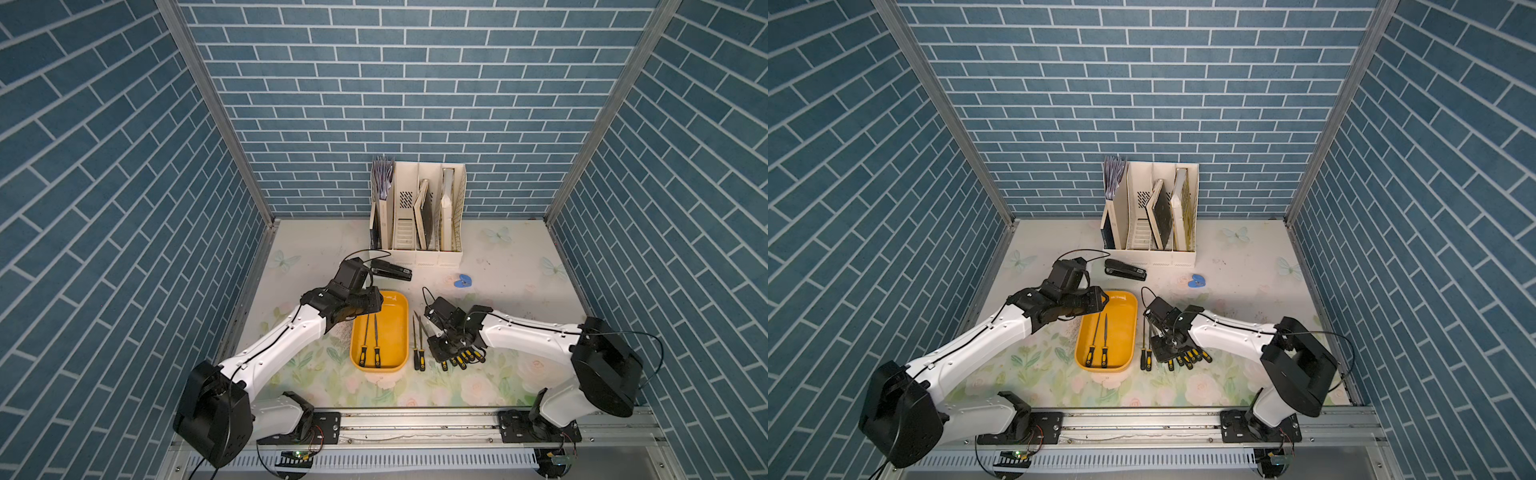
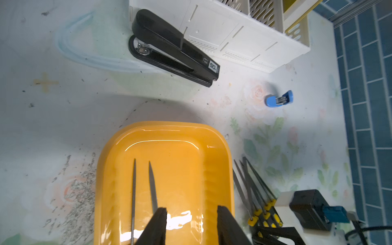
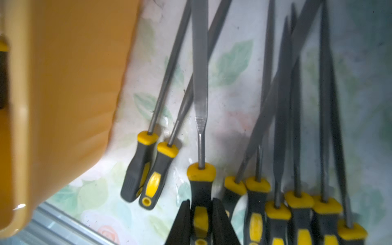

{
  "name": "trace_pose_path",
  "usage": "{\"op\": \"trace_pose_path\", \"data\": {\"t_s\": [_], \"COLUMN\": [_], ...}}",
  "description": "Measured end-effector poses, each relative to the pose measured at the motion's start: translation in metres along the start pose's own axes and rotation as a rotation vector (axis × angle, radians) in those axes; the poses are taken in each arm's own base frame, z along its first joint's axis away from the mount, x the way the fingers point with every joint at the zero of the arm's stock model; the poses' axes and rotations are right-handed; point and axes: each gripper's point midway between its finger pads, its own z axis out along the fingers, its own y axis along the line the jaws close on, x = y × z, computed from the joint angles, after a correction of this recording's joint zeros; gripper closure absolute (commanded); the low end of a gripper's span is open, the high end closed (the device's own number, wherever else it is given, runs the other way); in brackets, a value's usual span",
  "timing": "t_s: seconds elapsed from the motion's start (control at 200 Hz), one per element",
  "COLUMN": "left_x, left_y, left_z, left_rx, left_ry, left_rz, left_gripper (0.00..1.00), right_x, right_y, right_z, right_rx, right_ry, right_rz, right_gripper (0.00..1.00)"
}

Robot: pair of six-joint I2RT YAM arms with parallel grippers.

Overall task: Put the file tool into the storage box
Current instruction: Pick up the file tool from the center of the board, then place the file tool in the storage box.

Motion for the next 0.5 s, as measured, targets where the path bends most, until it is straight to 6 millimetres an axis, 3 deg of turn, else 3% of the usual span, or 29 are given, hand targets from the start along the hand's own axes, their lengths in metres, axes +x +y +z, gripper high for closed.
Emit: {"op": "trace_pose_path", "data": {"t_s": [0.12, 0.3, 0.38, 0.5], "left_x": [0.002, 0.019, 0.027, 0.031], "left_y": [-0.027, -0.08, -0.087, -0.08], "left_z": [-0.002, -0.001, 0.008, 0.025], "left_rx": [0.103, 0.245, 0.248, 0.205], "left_ry": [-0.009, -0.001, 0.016, 0.028], "left_rz": [-0.011, -0.009, -0.024, -0.072], "left_gripper": [0.36, 0.33, 0.33, 0.34], "right_x": [-0.003, -0.006, -0.005, -0.003], "right_y": [0.005, 0.013, 0.016, 0.023], "right_z": [-0.026, -0.048, -0.049, -0.05], "right_rx": [-0.033, -0.088, -0.098, -0.116], "right_ry": [-0.059, -0.115, -0.114, -0.107], "right_rz": [-0.004, 0.002, 0.004, -0.005], "right_gripper": [0.88, 0.88, 0.88, 0.88]}}
